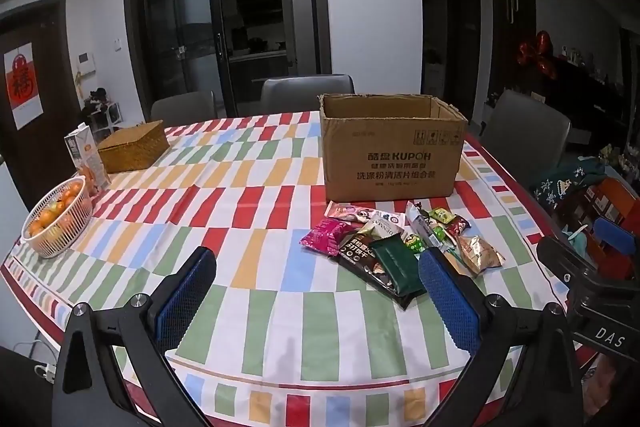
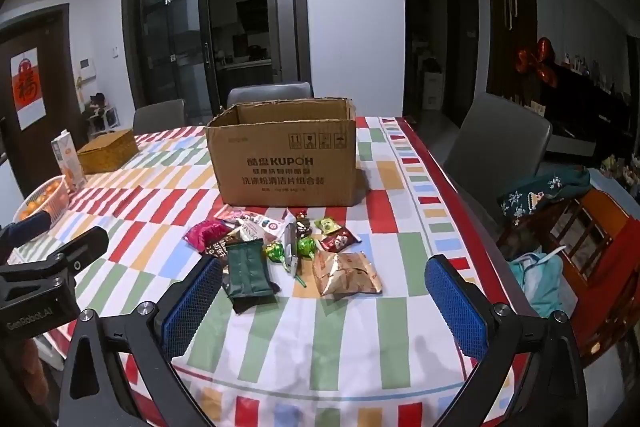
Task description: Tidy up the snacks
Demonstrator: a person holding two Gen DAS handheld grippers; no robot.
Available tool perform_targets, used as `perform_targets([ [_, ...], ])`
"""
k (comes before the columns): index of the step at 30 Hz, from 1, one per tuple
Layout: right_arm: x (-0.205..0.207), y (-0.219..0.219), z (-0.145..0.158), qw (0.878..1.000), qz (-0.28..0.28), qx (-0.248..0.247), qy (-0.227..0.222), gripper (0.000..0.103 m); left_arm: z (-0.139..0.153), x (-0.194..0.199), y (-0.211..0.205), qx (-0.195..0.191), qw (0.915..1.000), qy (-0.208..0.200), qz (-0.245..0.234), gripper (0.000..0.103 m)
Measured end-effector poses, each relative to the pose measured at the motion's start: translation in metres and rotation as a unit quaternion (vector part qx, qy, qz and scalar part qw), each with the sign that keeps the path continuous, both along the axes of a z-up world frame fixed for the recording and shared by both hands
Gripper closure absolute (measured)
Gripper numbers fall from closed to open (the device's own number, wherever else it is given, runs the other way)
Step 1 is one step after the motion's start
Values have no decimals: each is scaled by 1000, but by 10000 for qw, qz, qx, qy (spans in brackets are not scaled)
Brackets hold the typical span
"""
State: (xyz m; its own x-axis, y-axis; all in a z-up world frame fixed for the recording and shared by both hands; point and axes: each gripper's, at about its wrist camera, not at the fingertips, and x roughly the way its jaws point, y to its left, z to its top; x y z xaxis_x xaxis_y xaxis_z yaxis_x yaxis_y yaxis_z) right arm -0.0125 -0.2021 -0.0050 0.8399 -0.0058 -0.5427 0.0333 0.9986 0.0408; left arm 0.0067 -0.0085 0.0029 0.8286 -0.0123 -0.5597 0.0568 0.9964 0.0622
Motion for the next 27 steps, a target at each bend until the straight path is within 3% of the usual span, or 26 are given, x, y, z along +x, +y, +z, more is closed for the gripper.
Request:
perform_targets([
  [27,-5,4,3,10000,18,-59,-66,1,9,-8,5,-36,9999,-160,33,0],
])
